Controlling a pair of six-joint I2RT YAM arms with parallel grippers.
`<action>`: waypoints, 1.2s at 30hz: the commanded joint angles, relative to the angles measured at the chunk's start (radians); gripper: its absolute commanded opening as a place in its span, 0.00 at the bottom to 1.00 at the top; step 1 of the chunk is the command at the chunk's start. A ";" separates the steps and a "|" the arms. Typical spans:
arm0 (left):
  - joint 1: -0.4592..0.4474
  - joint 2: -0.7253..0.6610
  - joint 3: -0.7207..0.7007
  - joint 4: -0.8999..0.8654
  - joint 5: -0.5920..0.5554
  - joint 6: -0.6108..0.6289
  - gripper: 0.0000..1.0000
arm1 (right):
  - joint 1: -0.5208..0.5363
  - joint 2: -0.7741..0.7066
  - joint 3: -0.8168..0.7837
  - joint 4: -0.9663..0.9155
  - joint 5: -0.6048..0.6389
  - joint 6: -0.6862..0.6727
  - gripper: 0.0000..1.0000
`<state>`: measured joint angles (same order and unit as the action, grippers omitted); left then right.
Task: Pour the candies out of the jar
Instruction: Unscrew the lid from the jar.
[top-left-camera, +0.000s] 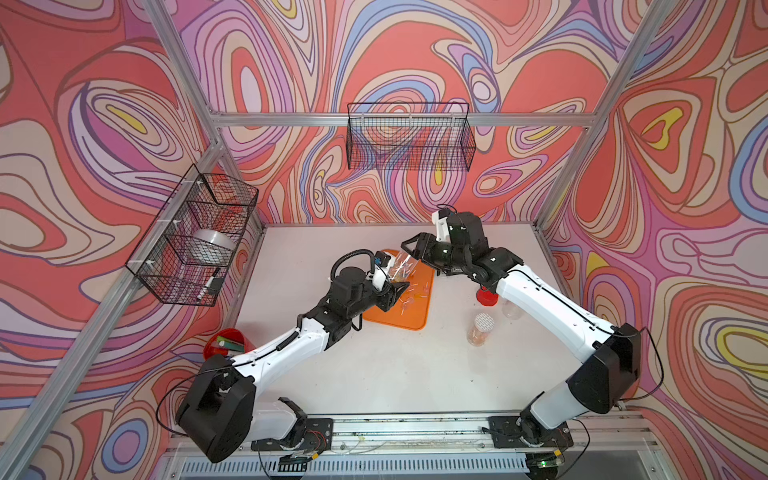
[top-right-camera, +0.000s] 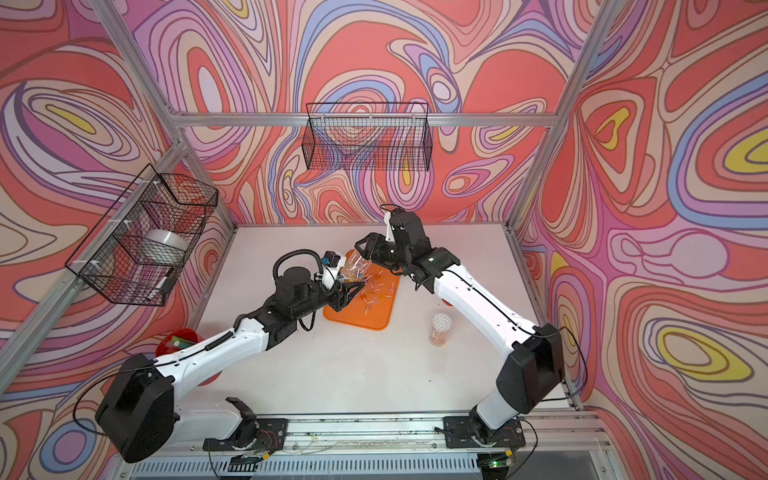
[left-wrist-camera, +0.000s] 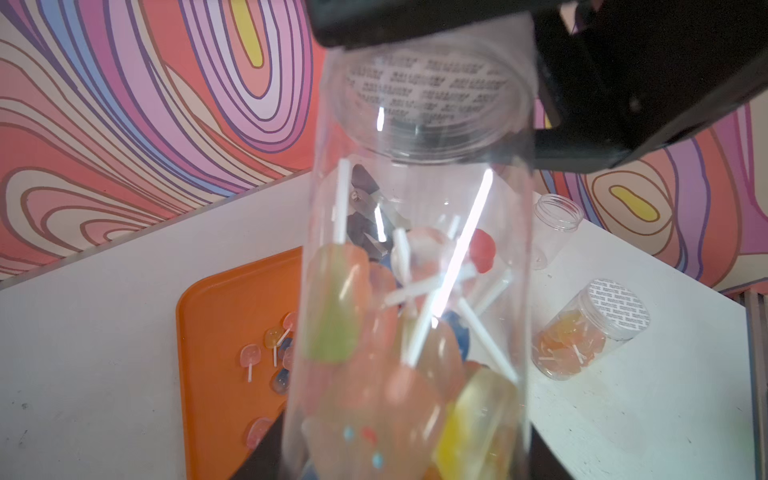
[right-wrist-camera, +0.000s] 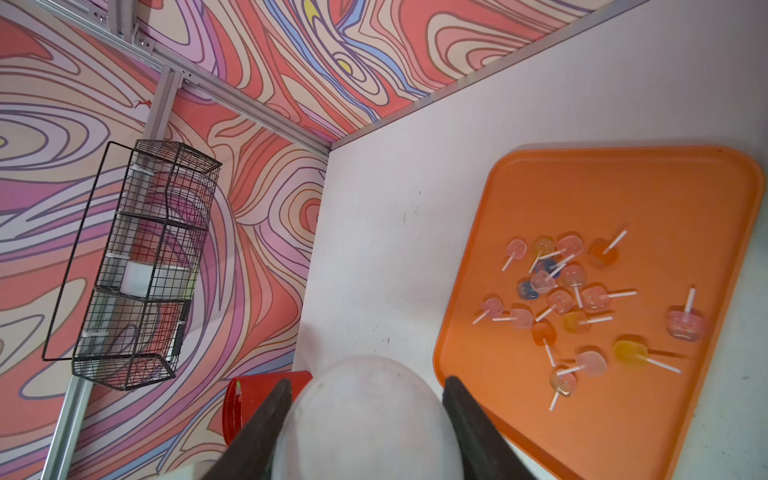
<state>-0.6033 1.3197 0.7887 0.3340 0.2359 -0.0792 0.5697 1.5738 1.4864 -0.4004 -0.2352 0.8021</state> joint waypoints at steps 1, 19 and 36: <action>-0.004 -0.025 0.033 0.005 0.027 0.003 0.00 | 0.004 -0.028 -0.013 -0.002 0.017 -0.060 0.48; 0.040 -0.114 0.059 0.031 0.531 -0.131 0.00 | -0.046 -0.158 -0.158 0.334 -0.681 -0.314 0.28; 0.033 -0.071 0.055 -0.004 0.219 -0.091 0.00 | -0.045 -0.102 0.051 0.026 -0.051 -0.209 0.97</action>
<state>-0.5636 1.2419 0.8211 0.2886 0.5457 -0.2024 0.5220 1.4506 1.4895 -0.2684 -0.4694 0.5667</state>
